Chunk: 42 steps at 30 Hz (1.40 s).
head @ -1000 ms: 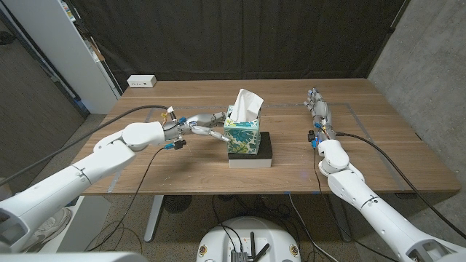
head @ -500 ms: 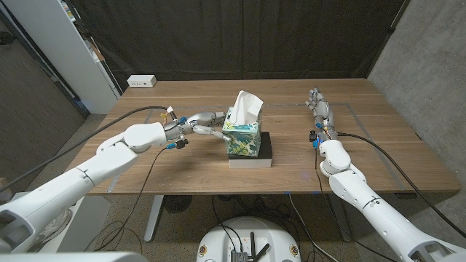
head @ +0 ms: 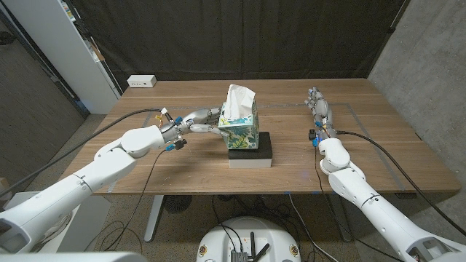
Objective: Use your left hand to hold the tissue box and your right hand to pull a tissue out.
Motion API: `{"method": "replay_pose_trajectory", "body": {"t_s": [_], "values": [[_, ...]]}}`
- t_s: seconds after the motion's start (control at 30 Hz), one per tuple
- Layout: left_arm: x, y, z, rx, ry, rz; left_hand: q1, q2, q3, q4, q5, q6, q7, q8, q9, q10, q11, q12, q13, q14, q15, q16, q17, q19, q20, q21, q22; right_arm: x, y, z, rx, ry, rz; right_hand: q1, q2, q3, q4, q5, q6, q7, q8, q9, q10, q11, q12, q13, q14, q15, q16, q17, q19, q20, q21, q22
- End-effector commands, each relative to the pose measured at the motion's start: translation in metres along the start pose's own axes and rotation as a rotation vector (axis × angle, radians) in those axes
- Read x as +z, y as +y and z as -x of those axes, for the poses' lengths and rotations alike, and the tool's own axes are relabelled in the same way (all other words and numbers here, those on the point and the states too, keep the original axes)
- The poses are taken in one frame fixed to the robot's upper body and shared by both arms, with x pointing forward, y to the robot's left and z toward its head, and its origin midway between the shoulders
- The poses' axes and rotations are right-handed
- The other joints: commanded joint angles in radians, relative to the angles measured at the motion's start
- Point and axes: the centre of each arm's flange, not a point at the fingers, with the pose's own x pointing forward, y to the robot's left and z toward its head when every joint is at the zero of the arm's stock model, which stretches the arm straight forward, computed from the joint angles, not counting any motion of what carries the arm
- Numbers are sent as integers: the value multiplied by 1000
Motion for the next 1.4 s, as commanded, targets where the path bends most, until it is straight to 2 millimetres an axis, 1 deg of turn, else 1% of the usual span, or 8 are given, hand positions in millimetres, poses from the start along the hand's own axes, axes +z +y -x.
{"method": "replay_pose_trajectory", "body": {"t_s": [0.03,0.4,0.5,0.6,0.8,0.9,1.0,1.4], "values": [[0,4,0,5,-1,23,11,4,6,0,0,4,14,0,-3,14,15,0,6,35,-118,11,5,22,-4,9,3,-1,1,-5,3,6,6,8,9,1,-5,1,3,4,6,3,5,1,-1,3,8,1,2,1,6,-1,-2,3],[6,8,0,28,-3,19,12,1,4,0,0,0,17,0,-4,16,23,-1,10,47,-120,8,3,20,-1,6,3,-4,-3,-9,7,9,5,8,10,1,-7,1,4,4,7,3,6,2,-1,3,7,0,2,0,7,-2,-6,3],[9,9,1,42,-12,18,12,3,4,1,0,4,16,2,-5,22,15,0,11,52,-126,7,3,20,-2,6,4,-4,-3,-10,9,9,4,8,10,1,-7,1,4,4,7,3,6,2,-1,3,7,0,2,0,6,-3,-7,3],[11,11,1,49,-16,25,13,4,4,1,0,7,17,4,-5,27,15,1,13,55,-128,7,3,22,-4,6,4,-5,-4,-11,9,11,-1,8,11,1,-8,1,5,3,7,3,6,2,-1,3,7,-1,1,0,5,-4,-8,3],[16,17,4,77,-25,26,21,9,4,0,2,14,25,10,-6,39,22,1,20,80,-125,6,4,94,-12,31,5,-6,-5,-14,13,13,2,7,11,0,-8,1,4,3,7,3,5,2,-2,3,7,-2,1,0,5,-5,-10,3],[19,19,4,79,-25,29,23,13,5,1,2,16,31,12,-7,49,29,3,24,87,-124,5,6,125,-8,41,4,-7,-6,-15,14,15,2,8,11,0,-9,1,4,3,7,3,5,3,-2,3,7,-2,1,-1,5,-4,-12,3],[21,21,5,80,-24,37,26,15,5,1,2,19,35,14,-7,50,31,3,25,95,-127,7,7,135,-8,43,3,-8,-7,-17,11,16,-1,7,12,0,-10,1,4,3,7,3,4,3,-2,3,7,-2,1,-1,6,-4,-13,3],[35,29,8,99,-26,1,27,21,5,2,2,20,37,15,-7,51,29,1,30,91,-125,3,9,135,-5,40,2,-9,-10,-20,13,10,-4,6,13,0,-11,1,5,3,7,3,6,3,-1,3,7,-3,0,-1,6,-6,-18,3]]}}
